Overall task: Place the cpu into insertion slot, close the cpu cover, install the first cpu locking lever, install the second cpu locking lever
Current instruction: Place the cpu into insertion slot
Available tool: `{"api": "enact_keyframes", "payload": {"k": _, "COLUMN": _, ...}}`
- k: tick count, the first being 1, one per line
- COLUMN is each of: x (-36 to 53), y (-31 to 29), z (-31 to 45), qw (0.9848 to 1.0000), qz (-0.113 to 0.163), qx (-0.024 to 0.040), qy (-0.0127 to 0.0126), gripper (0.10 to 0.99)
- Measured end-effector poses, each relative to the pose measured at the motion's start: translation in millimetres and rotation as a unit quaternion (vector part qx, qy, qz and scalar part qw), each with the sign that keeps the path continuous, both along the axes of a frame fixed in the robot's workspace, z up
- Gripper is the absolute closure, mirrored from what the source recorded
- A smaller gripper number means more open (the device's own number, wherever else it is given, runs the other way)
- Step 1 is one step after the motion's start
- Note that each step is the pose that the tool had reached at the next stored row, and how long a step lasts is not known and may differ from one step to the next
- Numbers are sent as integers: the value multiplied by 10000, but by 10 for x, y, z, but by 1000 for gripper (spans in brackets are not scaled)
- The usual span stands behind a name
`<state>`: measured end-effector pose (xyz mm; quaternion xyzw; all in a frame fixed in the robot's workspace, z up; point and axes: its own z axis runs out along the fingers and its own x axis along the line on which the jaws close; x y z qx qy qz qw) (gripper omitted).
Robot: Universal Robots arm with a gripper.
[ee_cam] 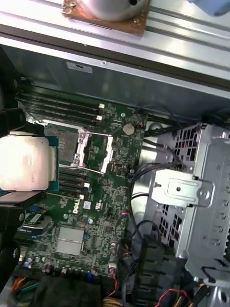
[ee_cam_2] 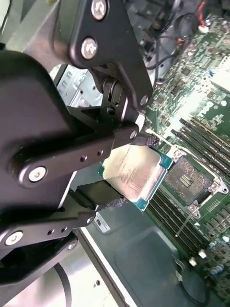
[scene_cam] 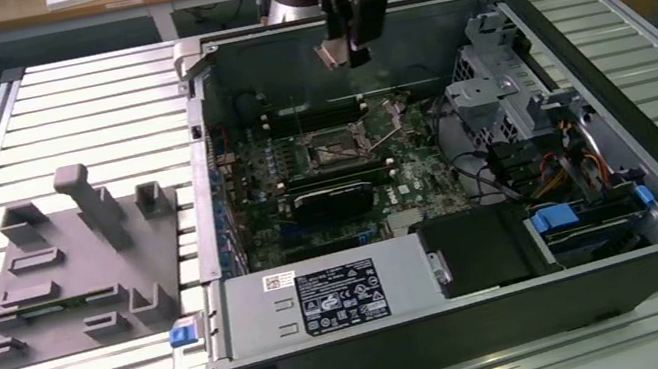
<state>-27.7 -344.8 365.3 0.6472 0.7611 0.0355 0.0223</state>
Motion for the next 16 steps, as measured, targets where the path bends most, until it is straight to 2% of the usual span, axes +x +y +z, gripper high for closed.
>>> {"api": "enact_keyframes", "payload": {"k": 6, "x": 0, "y": 0, "z": -20, "qw": 9996, "qz": -286, "qx": -1, "qy": 1, "gripper": 545}}
{"api": "enact_keyframes", "payload": {"k": 16, "x": 0, "y": 0, "z": -57, "qw": 9995, "qz": -325, "qx": -27, "qy": -1, "gripper": 545}}
